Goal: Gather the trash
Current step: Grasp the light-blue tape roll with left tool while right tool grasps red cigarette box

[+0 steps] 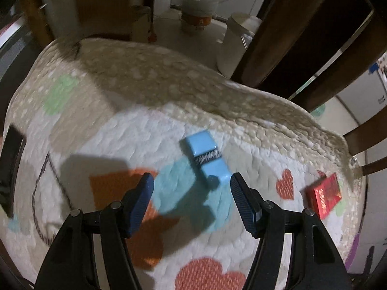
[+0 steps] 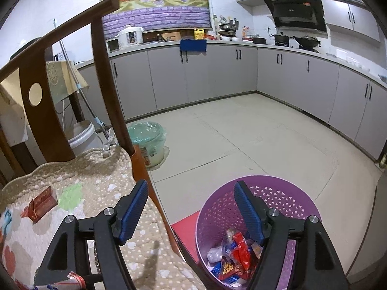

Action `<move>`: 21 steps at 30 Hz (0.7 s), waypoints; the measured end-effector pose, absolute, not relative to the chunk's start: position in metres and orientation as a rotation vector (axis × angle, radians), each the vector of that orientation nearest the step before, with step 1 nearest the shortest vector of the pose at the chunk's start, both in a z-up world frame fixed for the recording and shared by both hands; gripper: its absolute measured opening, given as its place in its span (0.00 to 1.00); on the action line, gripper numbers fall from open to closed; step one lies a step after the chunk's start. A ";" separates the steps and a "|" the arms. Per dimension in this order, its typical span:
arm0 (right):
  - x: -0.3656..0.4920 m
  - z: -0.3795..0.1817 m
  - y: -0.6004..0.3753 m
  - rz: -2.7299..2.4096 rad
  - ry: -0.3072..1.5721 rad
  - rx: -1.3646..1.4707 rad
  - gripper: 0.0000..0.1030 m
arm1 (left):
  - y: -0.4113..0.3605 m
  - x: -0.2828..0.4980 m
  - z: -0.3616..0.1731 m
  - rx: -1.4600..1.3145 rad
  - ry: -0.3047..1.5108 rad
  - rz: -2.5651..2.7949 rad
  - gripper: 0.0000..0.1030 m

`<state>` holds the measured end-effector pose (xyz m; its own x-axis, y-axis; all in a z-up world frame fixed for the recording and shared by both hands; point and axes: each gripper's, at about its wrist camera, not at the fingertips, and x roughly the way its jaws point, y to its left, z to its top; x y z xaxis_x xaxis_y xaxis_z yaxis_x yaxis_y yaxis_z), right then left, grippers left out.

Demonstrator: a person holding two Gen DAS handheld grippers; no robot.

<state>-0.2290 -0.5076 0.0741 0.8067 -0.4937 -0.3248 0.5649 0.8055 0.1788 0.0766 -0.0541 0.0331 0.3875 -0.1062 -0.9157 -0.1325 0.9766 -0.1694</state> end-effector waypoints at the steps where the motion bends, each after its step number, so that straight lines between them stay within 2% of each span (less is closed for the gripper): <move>1: -0.228 0.074 -0.507 -0.572 0.272 0.274 0.76 | -0.058 0.081 0.031 -0.212 1.182 0.017 0.63; 4: -0.225 0.074 -0.507 -0.571 0.278 0.275 0.76 | -0.069 0.098 0.018 -0.182 1.221 0.003 0.63; 6: -0.223 0.074 -0.506 -0.573 0.279 0.267 0.76 | -0.078 0.105 0.009 -0.157 1.251 -0.018 0.58; 7: -0.222 0.073 -0.506 -0.573 0.282 0.260 0.76 | -0.080 0.107 0.006 -0.136 1.257 -0.020 0.43; 9: -0.218 0.073 -0.505 -0.571 0.290 0.248 0.76 | -0.084 0.106 0.006 -0.088 1.227 -0.011 0.36; 13: -0.212 0.073 -0.501 -0.567 0.303 0.227 0.76 | -0.081 0.085 0.014 -0.093 1.214 -0.036 0.34; 21: -0.205 0.072 -0.479 -0.568 0.308 0.151 0.76 | -0.084 -0.022 0.042 -0.075 1.146 -0.220 0.35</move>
